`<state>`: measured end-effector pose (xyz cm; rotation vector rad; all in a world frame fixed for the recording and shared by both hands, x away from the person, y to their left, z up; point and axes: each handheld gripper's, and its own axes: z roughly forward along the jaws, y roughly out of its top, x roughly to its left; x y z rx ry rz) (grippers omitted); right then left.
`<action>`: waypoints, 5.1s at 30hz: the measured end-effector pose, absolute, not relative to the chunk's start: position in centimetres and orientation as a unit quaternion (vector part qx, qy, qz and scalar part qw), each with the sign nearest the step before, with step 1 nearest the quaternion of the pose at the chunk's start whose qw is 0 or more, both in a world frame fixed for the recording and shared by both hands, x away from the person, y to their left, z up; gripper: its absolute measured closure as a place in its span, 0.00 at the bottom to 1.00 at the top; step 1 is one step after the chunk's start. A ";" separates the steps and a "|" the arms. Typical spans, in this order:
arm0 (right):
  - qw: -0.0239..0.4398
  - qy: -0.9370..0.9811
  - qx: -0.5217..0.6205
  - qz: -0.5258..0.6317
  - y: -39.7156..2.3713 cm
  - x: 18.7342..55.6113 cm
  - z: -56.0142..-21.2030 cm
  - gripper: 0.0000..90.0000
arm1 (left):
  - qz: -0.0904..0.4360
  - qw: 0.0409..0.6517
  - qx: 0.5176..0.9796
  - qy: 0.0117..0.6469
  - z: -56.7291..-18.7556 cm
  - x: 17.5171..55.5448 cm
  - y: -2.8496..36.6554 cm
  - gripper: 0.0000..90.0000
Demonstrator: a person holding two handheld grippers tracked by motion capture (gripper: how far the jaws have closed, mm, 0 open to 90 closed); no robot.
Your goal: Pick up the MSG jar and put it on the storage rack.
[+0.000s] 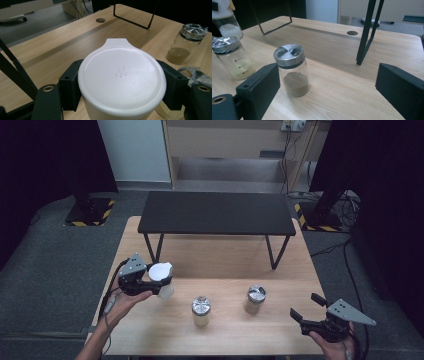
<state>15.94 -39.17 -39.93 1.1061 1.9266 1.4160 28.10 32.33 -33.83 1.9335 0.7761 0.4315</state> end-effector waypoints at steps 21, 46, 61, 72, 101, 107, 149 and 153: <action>0.248 0.708 0.409 0.520 -39.2 16.0 -39.9 0.07 | 0.159 0.480 0.809 0.301 -29.1 29.3 31.8 0.33; 0.245 0.707 0.410 0.521 -39.2 16.1 -40.0 0.07 | 0.168 0.476 0.810 0.299 -22.5 31.1 30.7 0.33; 0.243 0.706 0.411 0.523 -39.3 16.2 -40.1 0.07 | 0.191 0.477 0.796 0.319 -19.1 32.8 29.8 0.33; 0.243 0.705 0.412 0.524 -39.4 16.2 -40.1 0.07 | 0.212 0.476 0.784 0.338 -17.1 34.3 28.8 0.33; 0.237 0.701 0.415 0.529 -39.7 16.2 -40.3 0.07 | 0.250 0.477 0.740 0.403 -16.4 39.9 25.4 0.33; 0.236 0.701 0.416 0.530 -39.8 16.3 -40.3 0.07 | 0.259 0.472 0.732 0.418 -16.8 40.9 24.9 0.33; 0.227 0.696 0.420 0.536 -40.1 16.5 -40.6 0.07 | 0.272 0.462 0.718 0.443 -19.6 43.0 23.8 0.33; 0.228 0.696 0.420 0.536 -40.1 16.5 -40.5 0.07 | 0.274 0.462 0.719 0.441 -19.7 42.9 23.8 0.33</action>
